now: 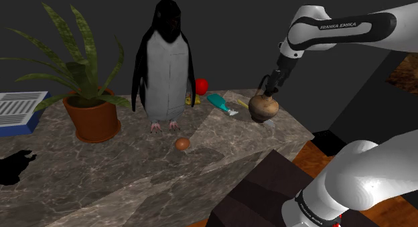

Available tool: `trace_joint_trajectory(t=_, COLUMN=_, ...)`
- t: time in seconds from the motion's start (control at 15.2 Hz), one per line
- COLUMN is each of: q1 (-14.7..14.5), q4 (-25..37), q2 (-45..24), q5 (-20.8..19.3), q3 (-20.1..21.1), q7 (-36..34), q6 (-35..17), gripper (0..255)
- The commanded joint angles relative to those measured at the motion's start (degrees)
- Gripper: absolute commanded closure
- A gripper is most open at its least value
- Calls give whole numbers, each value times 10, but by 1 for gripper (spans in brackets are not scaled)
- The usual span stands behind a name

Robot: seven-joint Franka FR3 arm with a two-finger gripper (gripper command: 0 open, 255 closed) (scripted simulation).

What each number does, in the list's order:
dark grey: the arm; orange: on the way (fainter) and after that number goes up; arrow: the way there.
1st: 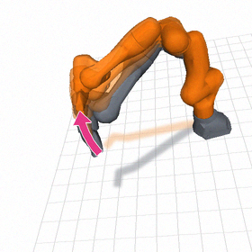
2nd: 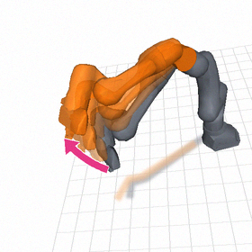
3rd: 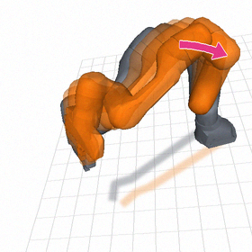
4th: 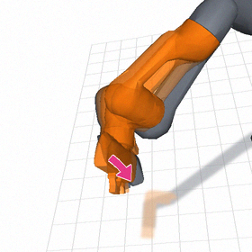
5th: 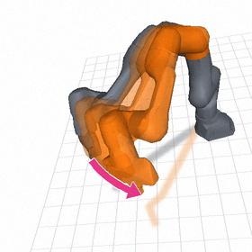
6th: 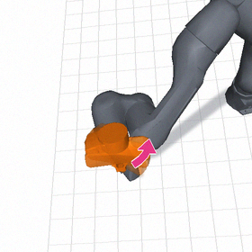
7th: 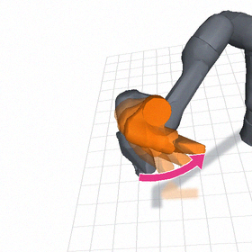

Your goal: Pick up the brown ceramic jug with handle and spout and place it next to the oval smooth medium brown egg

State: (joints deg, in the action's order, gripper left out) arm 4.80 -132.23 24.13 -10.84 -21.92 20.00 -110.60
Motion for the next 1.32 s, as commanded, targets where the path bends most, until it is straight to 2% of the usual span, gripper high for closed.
trace_joint_trajectory(t=0.0, q1=3, q4=18, q2=-31, q5=7, q3=-27, q7=33, q6=-18, gripper=0)
trace_joint_trajectory(t=0.33, q1=3, q4=81, q2=-131, q5=57, q3=-90, q7=120, q6=-56, gripper=0)
trace_joint_trajectory(t=0.59, q1=11, q4=146, q2=-224, q5=125, q3=-130, q7=201, q6=-72, gripper=0)
trace_joint_trajectory(t=0.79, q1=27, q4=194, q2=-289, q5=177, q3=-144, q7=254, q6=-72, gripper=0)
trace_joint_trajectory(t=1.25, q1=31, q4=164, q2=-314, q5=198, q3=-140, q7=268, q6=-121, gripper=0)
